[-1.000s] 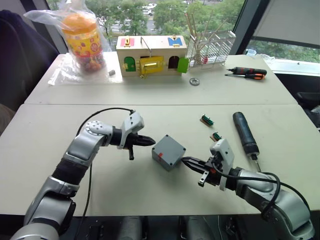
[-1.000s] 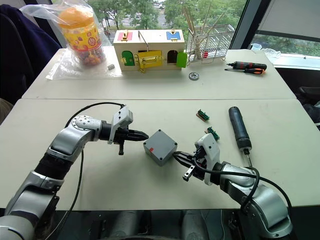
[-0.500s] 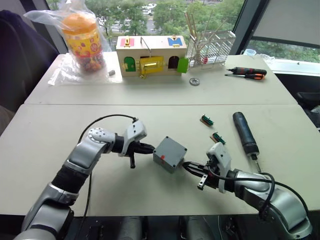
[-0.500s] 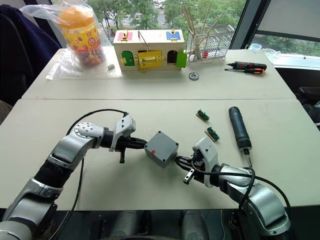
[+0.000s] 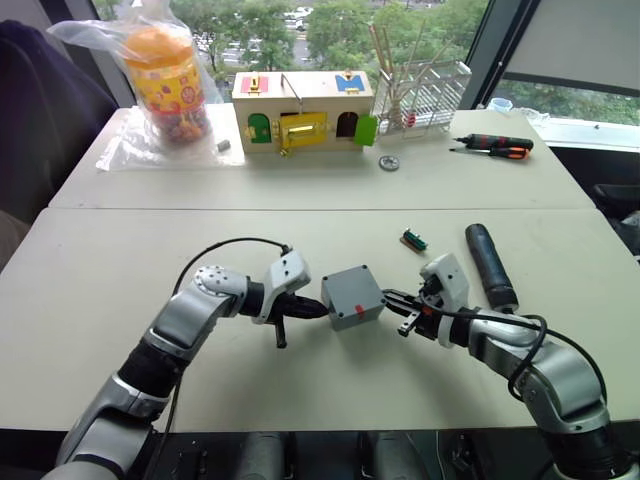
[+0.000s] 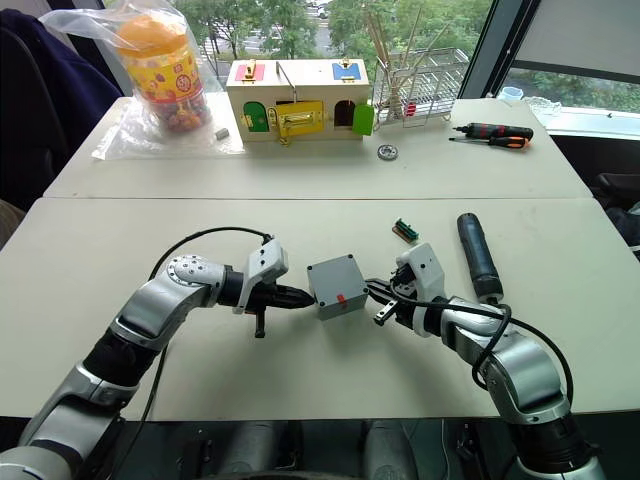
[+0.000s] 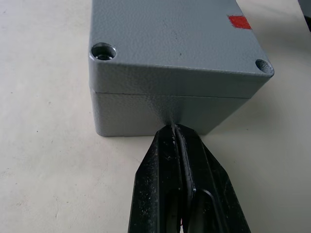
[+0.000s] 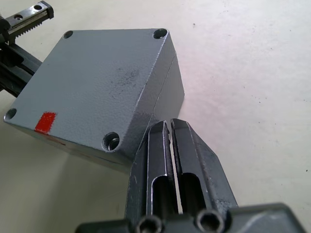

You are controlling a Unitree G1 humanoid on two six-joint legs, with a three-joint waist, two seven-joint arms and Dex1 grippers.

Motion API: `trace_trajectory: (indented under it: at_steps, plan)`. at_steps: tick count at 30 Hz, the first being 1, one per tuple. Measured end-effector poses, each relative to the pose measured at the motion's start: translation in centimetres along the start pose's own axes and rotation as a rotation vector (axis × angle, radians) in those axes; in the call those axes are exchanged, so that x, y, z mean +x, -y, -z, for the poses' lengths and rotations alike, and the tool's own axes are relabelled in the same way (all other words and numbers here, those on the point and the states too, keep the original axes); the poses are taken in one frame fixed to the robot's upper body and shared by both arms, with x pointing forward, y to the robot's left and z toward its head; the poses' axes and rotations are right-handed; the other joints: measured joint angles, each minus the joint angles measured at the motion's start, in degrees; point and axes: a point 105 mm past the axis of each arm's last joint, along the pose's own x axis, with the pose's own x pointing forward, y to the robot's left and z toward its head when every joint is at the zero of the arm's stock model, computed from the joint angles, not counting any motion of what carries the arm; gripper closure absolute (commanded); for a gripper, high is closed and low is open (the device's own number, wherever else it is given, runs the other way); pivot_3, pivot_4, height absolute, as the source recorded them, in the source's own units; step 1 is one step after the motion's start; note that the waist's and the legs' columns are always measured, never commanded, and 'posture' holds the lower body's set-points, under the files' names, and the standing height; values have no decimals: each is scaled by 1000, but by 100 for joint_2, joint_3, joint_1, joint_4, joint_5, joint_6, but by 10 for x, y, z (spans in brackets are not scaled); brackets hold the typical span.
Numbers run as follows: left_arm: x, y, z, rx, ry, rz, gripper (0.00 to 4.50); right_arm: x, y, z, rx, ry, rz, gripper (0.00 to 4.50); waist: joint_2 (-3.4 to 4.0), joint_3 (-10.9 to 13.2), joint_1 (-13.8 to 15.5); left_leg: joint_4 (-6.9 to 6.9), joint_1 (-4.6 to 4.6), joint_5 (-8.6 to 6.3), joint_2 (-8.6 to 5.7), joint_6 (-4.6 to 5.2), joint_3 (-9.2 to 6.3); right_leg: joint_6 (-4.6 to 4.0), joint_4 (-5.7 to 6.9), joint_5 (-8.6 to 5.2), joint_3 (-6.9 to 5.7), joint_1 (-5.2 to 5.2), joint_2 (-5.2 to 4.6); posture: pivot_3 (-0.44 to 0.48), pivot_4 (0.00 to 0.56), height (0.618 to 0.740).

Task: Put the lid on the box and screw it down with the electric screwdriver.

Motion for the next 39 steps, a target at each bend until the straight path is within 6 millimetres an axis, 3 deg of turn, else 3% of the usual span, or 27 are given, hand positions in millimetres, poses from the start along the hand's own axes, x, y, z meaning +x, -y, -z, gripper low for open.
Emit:
trace_trajectory:
  at_steps: [20, 25, 30, 33, 37, 39]
  plan:
    - [-2, -9, -1, 2, 5, -41, 4500, -7, -8, 14, 15, -57, -53, 4415, 0, 0, 3, 0, 0, 0, 0, 0, 0, 0, -1, 0, 0, 0, 0, 0, 150, 711]
    - [-5, -12, -13, 18, 53, -90, 4500, -27, 2, 18, 43, -57, -38, 4415, -1, 0, 29, 1, -3, -1, -3, 2, -2, 1, -3, 0, 0, 1, -5, 0, 150, 711]
    - [-30, -22, -48, 5, 250, -261, 4500, -64, 6, 15, 50, -47, -11, 4415, -3, 1, -15, -2, 3, -2, 4, 3, -3, 0, -2, 1, 1, 4, -2, 0, 150, 711]
    - [-50, -10, -44, -59, 253, -190, 4500, -75, 6, 15, 125, -39, 10, 4415, 0, 1, -32, -6, 7, -1, 10, 1, -1, -2, 1, 0, 2, 1, 2, 0, 150, 711]
    - [-84, -11, -44, -125, 245, -178, 4500, -75, -3, 0, 164, 80, 51, 4415, 1, 1, 9, -5, 5, 0, 9, -1, -4, -3, -1, -1, 0, 1, 1, 0, 150, 711]
    - [-99, -14, -43, -116, 227, -203, 4241, -71, -10, 0, 177, 125, 70, 3918, 1, 1, 16, -6, 3, -1, 1, -1, -5, -2, -4, -1, 0, 2, -2, 0, 150, 711]
